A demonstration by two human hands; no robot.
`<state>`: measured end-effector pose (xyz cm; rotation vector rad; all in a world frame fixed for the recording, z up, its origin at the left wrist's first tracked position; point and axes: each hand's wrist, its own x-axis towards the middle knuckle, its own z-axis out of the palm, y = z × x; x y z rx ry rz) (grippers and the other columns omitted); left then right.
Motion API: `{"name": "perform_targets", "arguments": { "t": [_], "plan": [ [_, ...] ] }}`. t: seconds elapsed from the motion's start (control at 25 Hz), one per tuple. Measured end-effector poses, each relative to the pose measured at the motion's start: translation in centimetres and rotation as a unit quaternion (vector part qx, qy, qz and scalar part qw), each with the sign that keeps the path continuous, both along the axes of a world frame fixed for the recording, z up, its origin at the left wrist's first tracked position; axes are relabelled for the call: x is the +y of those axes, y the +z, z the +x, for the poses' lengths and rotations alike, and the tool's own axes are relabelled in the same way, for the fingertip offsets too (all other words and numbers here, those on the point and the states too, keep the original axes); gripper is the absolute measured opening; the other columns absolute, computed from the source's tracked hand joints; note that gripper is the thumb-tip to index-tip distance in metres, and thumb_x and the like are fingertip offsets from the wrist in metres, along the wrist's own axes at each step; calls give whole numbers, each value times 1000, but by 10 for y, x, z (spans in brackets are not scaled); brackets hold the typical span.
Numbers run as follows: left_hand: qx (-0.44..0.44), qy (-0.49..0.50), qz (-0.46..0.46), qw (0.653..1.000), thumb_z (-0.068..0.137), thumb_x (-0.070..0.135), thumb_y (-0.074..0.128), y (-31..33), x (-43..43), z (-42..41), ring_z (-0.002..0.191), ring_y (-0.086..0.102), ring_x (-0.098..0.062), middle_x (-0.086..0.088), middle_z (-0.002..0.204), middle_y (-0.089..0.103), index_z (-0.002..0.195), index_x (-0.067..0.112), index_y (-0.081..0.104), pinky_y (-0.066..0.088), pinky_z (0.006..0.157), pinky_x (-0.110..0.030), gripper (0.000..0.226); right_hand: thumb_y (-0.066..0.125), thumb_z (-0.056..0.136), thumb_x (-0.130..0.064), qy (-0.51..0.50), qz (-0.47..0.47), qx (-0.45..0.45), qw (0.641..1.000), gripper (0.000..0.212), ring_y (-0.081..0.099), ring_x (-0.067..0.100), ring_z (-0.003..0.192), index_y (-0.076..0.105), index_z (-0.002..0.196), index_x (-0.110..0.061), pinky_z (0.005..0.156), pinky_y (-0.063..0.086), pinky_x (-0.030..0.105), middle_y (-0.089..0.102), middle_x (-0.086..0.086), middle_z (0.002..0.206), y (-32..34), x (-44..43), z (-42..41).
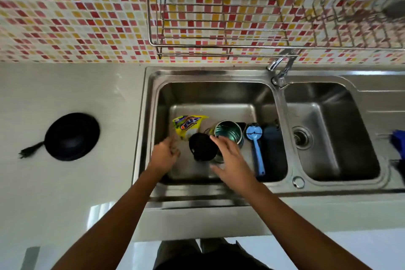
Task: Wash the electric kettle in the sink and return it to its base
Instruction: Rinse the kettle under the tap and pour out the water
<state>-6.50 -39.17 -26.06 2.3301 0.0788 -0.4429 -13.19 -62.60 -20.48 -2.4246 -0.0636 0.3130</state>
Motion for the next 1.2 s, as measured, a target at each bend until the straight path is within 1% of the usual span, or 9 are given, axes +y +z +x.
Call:
{"name": "perform_targets", "arguments": {
  "t": [0.12, 0.2, 0.28, 0.48, 0.68, 0.8, 0.92, 1.08, 1.2],
  "plan": [
    [81, -92, -13, 992, 79, 18, 83, -14, -9, -6, 90, 69, -26, -12, 109, 71, 131, 8, 62, 56, 87, -33, 57, 74, 80, -30, -7, -3, -1, 1000, 78, 30, 19, 141, 34, 148, -32, 116, 32, 37, 31, 0, 152, -11, 21, 11],
    [97, -137, -8, 986, 78, 24, 85, -19, -18, -7, 100, 69, -29, -12, 122, 69, 135, 8, 58, 52, 85, -28, 65, 70, 85, -32, -38, 19, -7, 999, 68, 35, 16, 140, 40, 146, -28, 115, 34, 35, 38, -1, 151, -13, 26, 14],
    [98, -138, -9, 985, 77, 29, 85, -25, -27, -6, 106, 68, -29, -10, 126, 67, 135, 8, 59, 53, 90, -31, 67, 66, 89, -31, -64, 39, -23, 997, 59, 40, 16, 137, 45, 144, -25, 114, 35, 34, 44, 0, 148, -11, 24, 15],
    [108, -162, -14, 981, 88, 34, 70, -44, -46, -2, 108, 66, -35, -14, 117, 70, 122, 12, 59, 52, 91, -42, 42, 60, 94, -23, -120, 83, -13, 989, 48, 57, 16, 121, 51, 140, -17, 106, 43, 29, 63, 5, 130, 6, 13, 23],
    [26, -164, -65, 984, 85, 63, 55, -10, -47, 0, 107, 66, -24, -6, 118, 70, 126, 17, 60, 53, 92, -40, 62, 60, 91, -21, -162, 153, -30, 974, 36, 66, 12, 107, 62, 127, -18, 95, 50, 29, 72, -1, 112, 26, -23, 35],
    [-36, -182, -71, 980, 92, 55, 60, 39, -52, 7, 92, 65, -15, 1, 103, 71, 116, 21, 65, 52, 81, -32, 41, 60, 93, -8, -194, 255, -37, 947, 24, 68, 11, 96, 68, 115, -14, 90, 53, 32, 74, 3, 100, 51, -46, 36],
    [-76, -208, -60, 973, 89, 64, 55, 80, -53, 10, 84, 67, -14, 6, 91, 71, 108, 27, 66, 51, 76, -31, 43, 60, 93, -7, -226, 333, -42, 915, 20, 69, 18, 93, 69, 111, -9, 89, 55, 44, 74, 13, 101, 66, -58, 35],
    [-132, -228, -23, 964, 92, 52, 62, 119, -58, 16, 75, 64, -15, 5, 79, 68, 98, 24, 68, 51, 73, -36, 29, 57, 95, -3, -262, 449, -14, 854, 20, 69, 25, 96, 68, 109, -12, 86, 56, 36, 72, 15, 104, 85, -61, 33],
    [-143, -253, 27, 956, 93, 53, 60, 144, -60, 24, 71, 65, -16, 1, 76, 69, 97, 21, 68, 52, 69, -38, 34, 56, 96, -6, -281, 483, 16, 829, 16, 68, 29, 100, 66, 107, -13, 84, 57, 35, 70, 18, 107, 90, -63, 32]
  ]
}}
